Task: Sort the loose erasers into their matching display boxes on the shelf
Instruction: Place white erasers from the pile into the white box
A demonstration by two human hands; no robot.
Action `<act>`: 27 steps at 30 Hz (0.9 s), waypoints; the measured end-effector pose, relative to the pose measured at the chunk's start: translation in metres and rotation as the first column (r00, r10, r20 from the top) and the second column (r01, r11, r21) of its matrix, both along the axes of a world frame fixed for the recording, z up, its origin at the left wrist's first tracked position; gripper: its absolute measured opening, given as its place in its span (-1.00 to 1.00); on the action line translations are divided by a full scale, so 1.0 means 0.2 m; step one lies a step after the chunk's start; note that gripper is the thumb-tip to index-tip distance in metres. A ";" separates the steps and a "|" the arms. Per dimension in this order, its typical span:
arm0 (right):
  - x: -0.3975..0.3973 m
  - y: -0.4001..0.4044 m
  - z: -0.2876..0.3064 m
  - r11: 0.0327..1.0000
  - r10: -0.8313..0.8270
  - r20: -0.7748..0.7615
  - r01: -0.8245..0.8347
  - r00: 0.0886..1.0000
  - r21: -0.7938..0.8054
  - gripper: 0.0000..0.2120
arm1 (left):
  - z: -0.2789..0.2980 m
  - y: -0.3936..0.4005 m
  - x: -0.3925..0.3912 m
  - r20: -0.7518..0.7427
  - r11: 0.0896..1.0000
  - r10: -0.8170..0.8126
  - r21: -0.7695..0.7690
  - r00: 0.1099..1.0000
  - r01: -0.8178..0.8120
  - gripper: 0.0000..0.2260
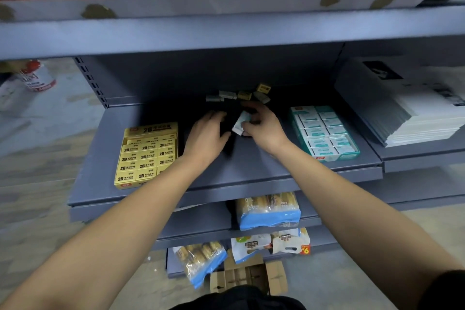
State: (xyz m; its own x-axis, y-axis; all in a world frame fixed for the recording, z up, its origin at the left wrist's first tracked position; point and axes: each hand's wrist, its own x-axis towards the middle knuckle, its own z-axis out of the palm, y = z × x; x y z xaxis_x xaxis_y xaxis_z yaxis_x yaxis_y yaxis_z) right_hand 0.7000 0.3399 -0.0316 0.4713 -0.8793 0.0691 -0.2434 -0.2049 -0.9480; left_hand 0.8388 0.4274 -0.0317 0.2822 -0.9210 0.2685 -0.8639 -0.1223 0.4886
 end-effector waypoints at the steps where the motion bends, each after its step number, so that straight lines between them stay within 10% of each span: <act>1: -0.02 0.00 0.01 0.998 -0.021 0.078 0.015 0.997 0.068 -0.62 | 0.00 -0.01 -0.02 0.000 1.000 -0.028 0.010 1.000 0.028 -0.56; 5: -0.08 0.01 0.00 0.992 -0.032 0.145 0.014 0.989 0.124 -0.76 | 0.02 -0.04 -0.08 -0.006 0.995 -0.095 -0.038 0.995 0.095 -0.71; 12: -0.31 -0.05 -0.02 0.721 -0.070 -0.243 -0.119 0.968 -0.682 -0.79 | 0.01 -0.13 -0.20 -0.044 0.981 -0.184 -0.072 0.982 0.180 -0.77; 27: -0.93 -0.10 -0.02 0.782 -0.238 -0.382 -0.057 0.893 -0.621 -0.82 | -0.06 -0.32 -0.59 -0.070 0.940 -0.339 -0.056 0.938 0.336 -0.67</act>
